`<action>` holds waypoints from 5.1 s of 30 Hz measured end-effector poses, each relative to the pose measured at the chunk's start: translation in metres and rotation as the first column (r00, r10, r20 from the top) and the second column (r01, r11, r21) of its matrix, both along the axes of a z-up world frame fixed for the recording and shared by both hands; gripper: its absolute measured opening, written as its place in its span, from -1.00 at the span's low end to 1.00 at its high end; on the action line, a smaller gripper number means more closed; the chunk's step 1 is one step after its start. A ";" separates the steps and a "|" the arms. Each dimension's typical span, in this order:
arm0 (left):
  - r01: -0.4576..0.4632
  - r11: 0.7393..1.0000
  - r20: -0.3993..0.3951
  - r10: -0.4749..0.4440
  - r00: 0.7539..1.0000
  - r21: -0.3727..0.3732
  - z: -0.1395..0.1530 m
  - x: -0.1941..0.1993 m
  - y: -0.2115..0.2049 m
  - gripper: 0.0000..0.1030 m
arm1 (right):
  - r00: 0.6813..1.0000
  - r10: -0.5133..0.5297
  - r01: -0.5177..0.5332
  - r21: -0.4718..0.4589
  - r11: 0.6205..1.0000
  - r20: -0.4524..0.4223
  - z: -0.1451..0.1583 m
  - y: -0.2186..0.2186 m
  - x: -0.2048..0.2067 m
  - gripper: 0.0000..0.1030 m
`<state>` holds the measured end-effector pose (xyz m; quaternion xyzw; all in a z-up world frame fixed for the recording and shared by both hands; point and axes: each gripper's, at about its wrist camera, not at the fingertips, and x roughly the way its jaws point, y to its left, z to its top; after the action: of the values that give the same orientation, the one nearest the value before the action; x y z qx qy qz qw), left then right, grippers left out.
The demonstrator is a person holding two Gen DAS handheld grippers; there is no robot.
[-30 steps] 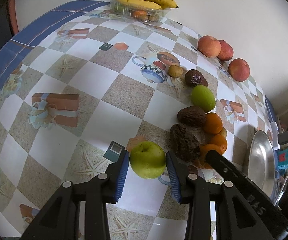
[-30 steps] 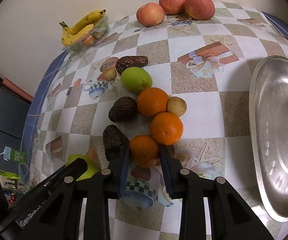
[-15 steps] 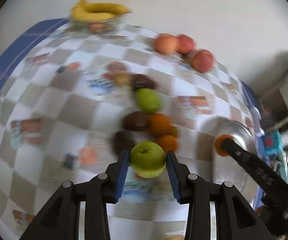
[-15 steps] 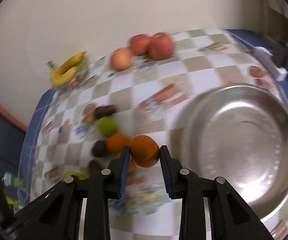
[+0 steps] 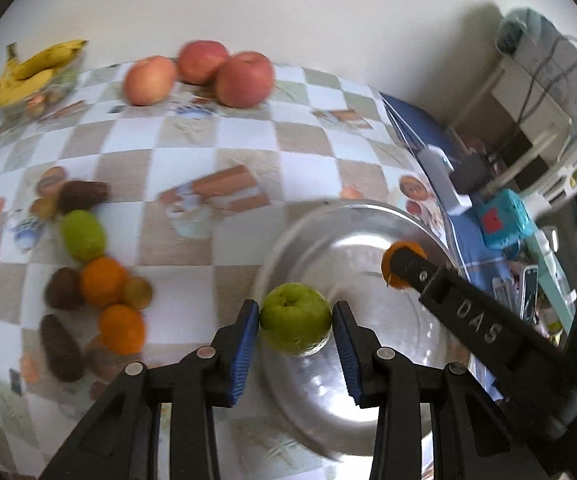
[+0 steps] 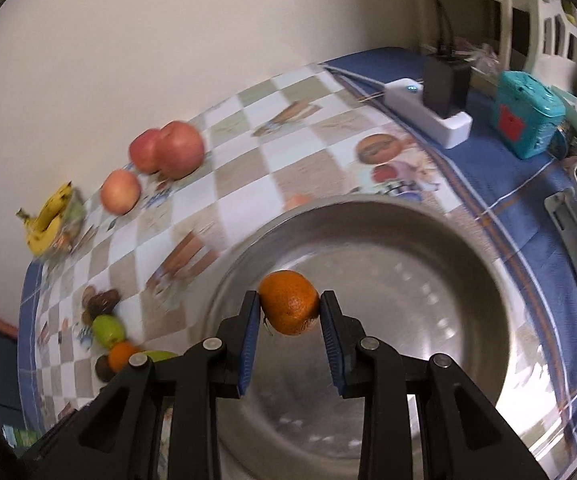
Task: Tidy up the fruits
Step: 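Carry the green mango and tangerine over the steel basin with both tools, then open the left tool dropping the mango while the right tool releases the tangerine, then move both tools back toward the fruit row, then grasp the large dark date with the left tool while the right tool grasps a tangerine, then carry the date and tangerine over the steel basin with both tools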
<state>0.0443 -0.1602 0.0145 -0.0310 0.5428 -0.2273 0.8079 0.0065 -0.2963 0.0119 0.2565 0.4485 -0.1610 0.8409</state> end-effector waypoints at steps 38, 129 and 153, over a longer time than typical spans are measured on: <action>0.027 0.996 0.069 -0.033 0.997 0.085 -0.023 0.023 -0.017 -0.18 | 0.996 0.039 -0.036 0.030 0.999 -0.077 -0.033 -0.006 0.029 -0.35; -0.408 0.909 -0.097 0.400 0.911 -0.082 -0.015 0.032 0.184 -0.23 | 0.874 0.485 -0.480 -0.099 0.872 0.030 -0.013 0.163 0.029 -0.30; 0.008 0.999 0.147 -0.014 0.989 0.040 0.012 -0.016 0.036 -0.23 | 0.996 0.079 -0.082 -0.101 0.991 -0.033 0.001 0.014 -0.007 -0.29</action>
<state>0.0279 -0.1239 0.0265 0.0045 0.4862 -0.2226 0.8450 -0.0002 -0.2827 0.0126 0.1923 0.4616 -0.1533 0.8523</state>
